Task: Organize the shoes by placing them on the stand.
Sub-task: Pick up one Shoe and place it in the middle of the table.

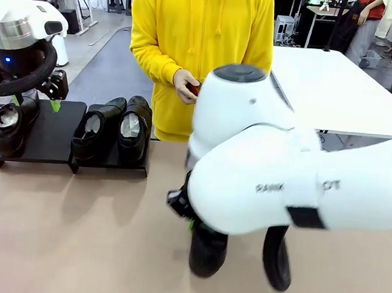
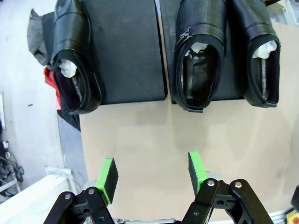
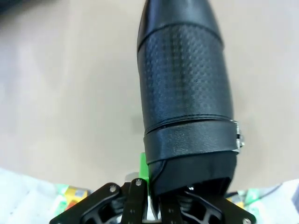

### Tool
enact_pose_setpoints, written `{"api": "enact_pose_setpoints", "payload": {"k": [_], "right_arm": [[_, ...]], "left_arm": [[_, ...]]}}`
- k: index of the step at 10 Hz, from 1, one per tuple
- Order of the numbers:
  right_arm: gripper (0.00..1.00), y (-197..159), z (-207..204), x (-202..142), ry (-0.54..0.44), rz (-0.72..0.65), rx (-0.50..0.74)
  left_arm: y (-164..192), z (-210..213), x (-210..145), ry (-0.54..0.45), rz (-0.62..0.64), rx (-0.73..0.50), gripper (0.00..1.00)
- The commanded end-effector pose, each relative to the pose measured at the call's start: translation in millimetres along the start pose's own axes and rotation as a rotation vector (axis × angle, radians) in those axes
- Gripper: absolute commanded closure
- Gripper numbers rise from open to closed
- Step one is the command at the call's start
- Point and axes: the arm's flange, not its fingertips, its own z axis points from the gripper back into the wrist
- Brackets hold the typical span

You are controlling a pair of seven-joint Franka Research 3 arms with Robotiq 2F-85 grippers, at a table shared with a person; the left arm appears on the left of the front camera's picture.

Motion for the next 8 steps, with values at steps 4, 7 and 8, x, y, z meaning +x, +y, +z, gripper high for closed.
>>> {"api": "enact_pose_setpoints", "payload": {"k": [4,7,8], "right_arm": [[0.9,32.8,-41.3,18.2,0.007,0.041,0.066],[0.38,32.1,-38.6,16.6,0.014,0.027,0.091],[0.21,29.0,-32.5,17.0,0.012,0.02,0.108]], "left_arm": [[1.2,0.3,0.0,-0.011,0.007,0.012,0.22],[1.2,0.3,0.0,-0.011,0.007,0.012,0.22],[1.2,0.3,0.0,-0.011,0.007,0.012,0.22]]}}
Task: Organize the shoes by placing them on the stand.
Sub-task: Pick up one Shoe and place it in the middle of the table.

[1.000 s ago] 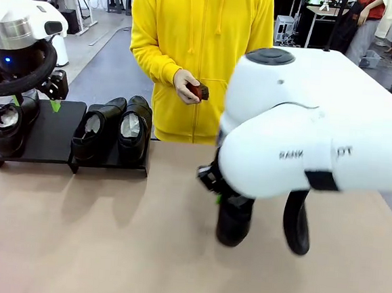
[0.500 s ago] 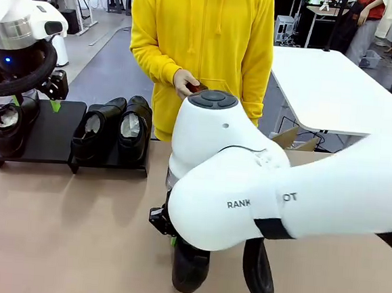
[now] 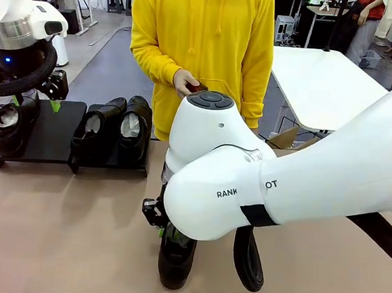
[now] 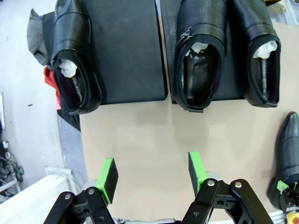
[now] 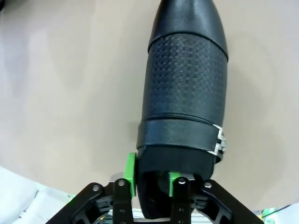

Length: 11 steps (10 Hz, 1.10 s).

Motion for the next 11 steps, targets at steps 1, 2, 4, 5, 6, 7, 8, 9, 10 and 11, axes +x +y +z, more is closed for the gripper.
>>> {"api": "enact_pose_setpoints", "payload": {"k": [1,2,4,5,6,7,8,9,10,11], "right_arm": [[0.04,-3.8,16.2,-0.6,-0.007,0.009,0.048],[0.0,-7.8,27.6,-2.7,0.013,0.022,0.064],[0.0,-21.4,55.5,-11.2,-0.011,0.029,0.093],[0.0,-26.4,62.7,-18.2,-0.039,0.036,0.09],[0.0,-31.8,63.0,-29.7,-0.038,0.165,0.066],[0.0,-6.2,54.6,-6.8,-0.032,0.021,0.08],[0.0,-6.2,54.6,-6.8,-0.032,0.021,0.08],[0.0,-6.2,54.6,-6.8,-0.032,0.021,0.08],[0.0,-6.2,54.6,-6.8,-0.032,0.021,0.08],[0.0,-6.2,54.6,-6.8,-0.032,0.021,0.08]], "left_arm": [[1.1,0.4,0.0,-0.011,0.007,0.012,0.22],[1.1,0.4,0.0,-0.011,0.007,0.012,0.22],[1.1,0.4,0.0,-0.011,0.007,0.012,0.22],[1.1,0.4,0.0,-0.011,0.007,0.012,0.22],[1.1,0.4,0.0,-0.011,0.007,0.012,0.22],[1.1,0.4,0.0,-0.011,0.007,0.012,0.22],[1.1,0.4,0.0,-0.011,0.007,0.012,0.22],[1.1,0.4,0.0,-0.011,0.007,0.012,0.22],[1.1,0.4,0.0,-0.011,0.007,0.012,0.22],[1.1,0.4,0.0,-0.011,0.007,0.012,0.22]]}}
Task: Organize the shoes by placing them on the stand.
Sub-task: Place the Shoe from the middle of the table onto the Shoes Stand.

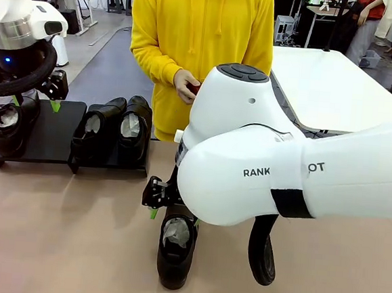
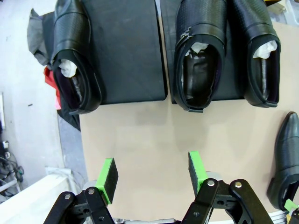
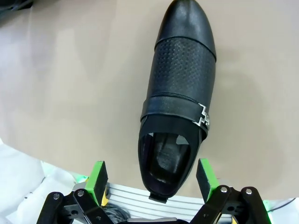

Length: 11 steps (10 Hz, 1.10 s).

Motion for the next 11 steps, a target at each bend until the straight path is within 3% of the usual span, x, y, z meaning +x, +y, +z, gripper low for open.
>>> {"api": "enact_pose_setpoints", "payload": {"k": [1,6,7,8,9,11], "right_arm": [[0.0,7.5,2.1,2.0,-0.01,-0.022,0.014],[0.0,2.0,1.2,1.4,-0.001,0.0,0.004],[0.0,-29.4,17.9,7.2,-0.046,-0.097,-0.116],[0.0,-78.1,40.1,6.8,-0.05,-0.238,-0.136],[0.0,-119.9,61.5,0.7,-0.091,-0.355,-0.135],[0.0,-181.1,91.8,-9.9,-0.164,-0.553,-0.063]], "left_arm": [[1.0,0.4,0.0,-0.011,0.006,0.012,0.22],[0.0,0.0,0.0,0.0,0.0,0.0,0.22],[-41.2,-3.4,-32.0,-0.028,-0.093,-0.051,0.22],[-73.7,2.2,-63.5,-0.046,-0.136,-0.045,0.22],[-101.3,11.6,-91.2,-0.057,-0.171,-0.017,0.22],[-144.3,28.9,-129.3,-0.05,-0.095,0.012,0.22]]}}
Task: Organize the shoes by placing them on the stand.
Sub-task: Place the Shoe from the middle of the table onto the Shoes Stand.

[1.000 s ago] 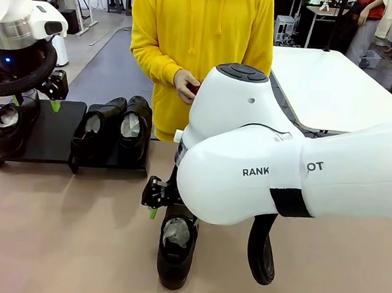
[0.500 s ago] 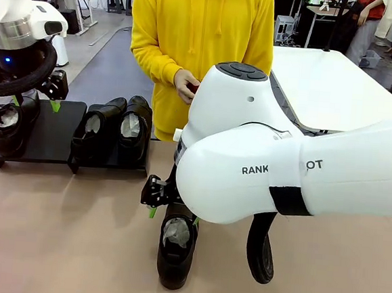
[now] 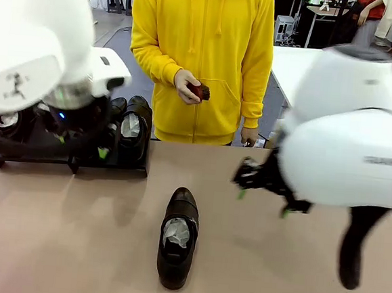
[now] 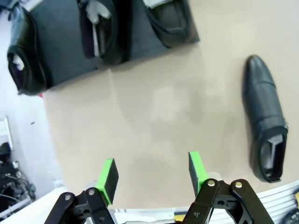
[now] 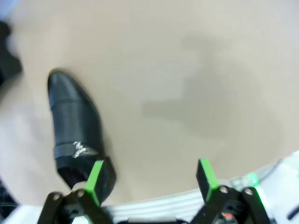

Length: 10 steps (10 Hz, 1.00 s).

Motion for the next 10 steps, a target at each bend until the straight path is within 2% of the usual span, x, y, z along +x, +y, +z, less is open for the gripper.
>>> {"api": "enact_pose_setpoints", "payload": {"k": [1,2,3,4,5,6,8,10], "right_arm": [[0.0,-42.3,19.0,-0.5,-0.039,-0.194,0.047],[0.0,-56.5,20.1,6.7,-0.02,-0.29,0.048],[0.0,-32.4,13.2,8.9,-0.021,-0.1,0.022],[0.0,-32.4,13.2,8.9,-0.021,-0.1,0.022],[0.0,-32.4,13.2,8.9,-0.021,-0.1,0.022],[0.0,-32.4,13.2,8.9,-0.021,-0.1,0.022],[0.0,-32.4,13.2,8.9,-0.021,-0.1,0.022],[0.0,-32.4,13.2,8.9,-0.021,-0.1,0.022]], "left_arm": [[-21.3,5.7,-16.9,0.007,0.113,0.015,0.22],[-39.0,-7.5,-24.8,0.038,0.125,0.01,0.22],[-52.8,-26.6,-31.8,0.065,0.163,-0.003,0.22],[-64.0,-48.2,-36.4,0.105,0.203,-0.077,0.22],[-67.3,-53.4,-38.0,0.167,0.249,-0.149,0.22],[-67.1,-56.0,-40.0,0.185,0.298,-0.202,0.22],[-77.0,-57.3,-53.7,0.198,0.259,-0.309,0.22],[-87.0,-58.8,-64.2,0.212,0.217,-0.344,0.22]]}}
